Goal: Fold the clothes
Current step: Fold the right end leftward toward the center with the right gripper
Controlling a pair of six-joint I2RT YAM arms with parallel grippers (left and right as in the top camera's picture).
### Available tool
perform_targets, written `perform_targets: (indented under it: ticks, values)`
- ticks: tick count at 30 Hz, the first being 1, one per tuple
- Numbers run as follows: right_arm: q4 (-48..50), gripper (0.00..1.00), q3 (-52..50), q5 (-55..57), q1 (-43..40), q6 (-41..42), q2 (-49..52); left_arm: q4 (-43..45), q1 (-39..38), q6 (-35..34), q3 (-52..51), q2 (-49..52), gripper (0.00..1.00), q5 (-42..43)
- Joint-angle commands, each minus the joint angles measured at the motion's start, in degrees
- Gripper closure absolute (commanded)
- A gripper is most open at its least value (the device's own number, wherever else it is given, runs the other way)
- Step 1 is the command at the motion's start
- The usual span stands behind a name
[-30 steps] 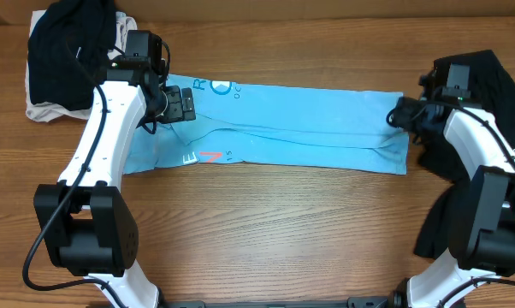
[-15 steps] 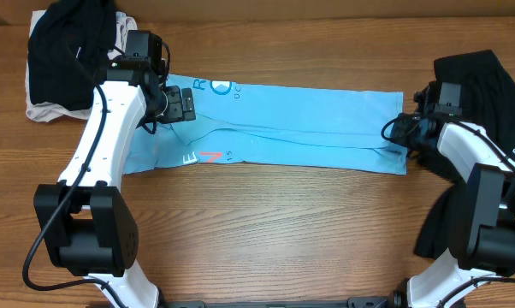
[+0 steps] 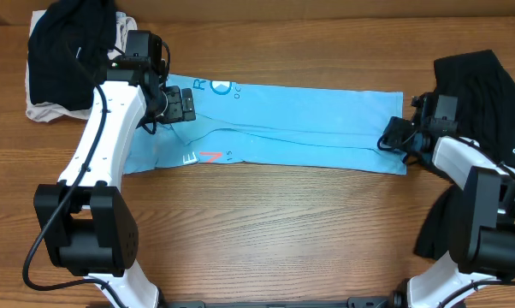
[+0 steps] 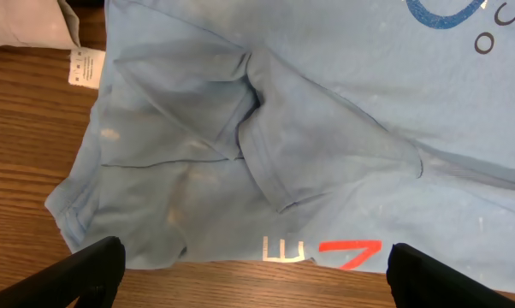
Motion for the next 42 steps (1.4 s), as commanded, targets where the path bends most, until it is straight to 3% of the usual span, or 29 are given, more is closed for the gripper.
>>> perform_targets:
  ticks: [1, 3, 8, 13, 15, 19, 31, 35, 42]
  values:
    - [0.35, 0.28, -3.17, 0.61, -0.13, 0.35, 1.03, -0.13, 0.31, 1.31, 0.85, -0.33, 0.0, 0.66]
    - [0.52, 0.3, -3.23, 0.09, -0.13, 0.37, 1.03, -0.13, 0.31, 1.31, 0.85, -0.33, 0.0, 0.66]
    - [-0.15, 0.62, -3.28, -1.97, -0.13, 1.07, 1.03, -0.17, 0.31, 1.31, 0.83, -0.33, 0.0, 0.63]
    - [-1.11, 0.83, -3.26, -1.99, -0.09, 2.6, 1.03, -0.15, 0.31, 1.31, 0.83, -0.33, 0.0, 0.66]
    - [-2.05, 0.96, -2.86, -1.55, -0.11, 4.04, 1.03, -0.2, 0.31, 1.31, 0.85, -0.33, 0.0, 0.63]
    - [-8.9, 0.96, 1.46, -1.4, -1.66, 6.03, 0.94, -0.39, 0.35, 1.84, 1.03, -0.37, 0.0, 0.63]
    - [-50.56, 0.96, 33.73, -1.42, -7.89, 3.3, 0.87, -3.89, 0.42, 2.84, 3.19, -0.37, 0.0, 0.46]
    - [-57.96, 0.96, 41.42, -1.29, -7.67, 1.49, 0.87, -4.9, 0.42, 4.04, 3.21, -0.37, 0.0, 0.46]
    - [-61.37, 0.96, 44.19, -1.18, -0.94, 1.68, 0.9, -5.05, 0.42, 5.84, 3.21, -0.37, 0.0, -1.77]
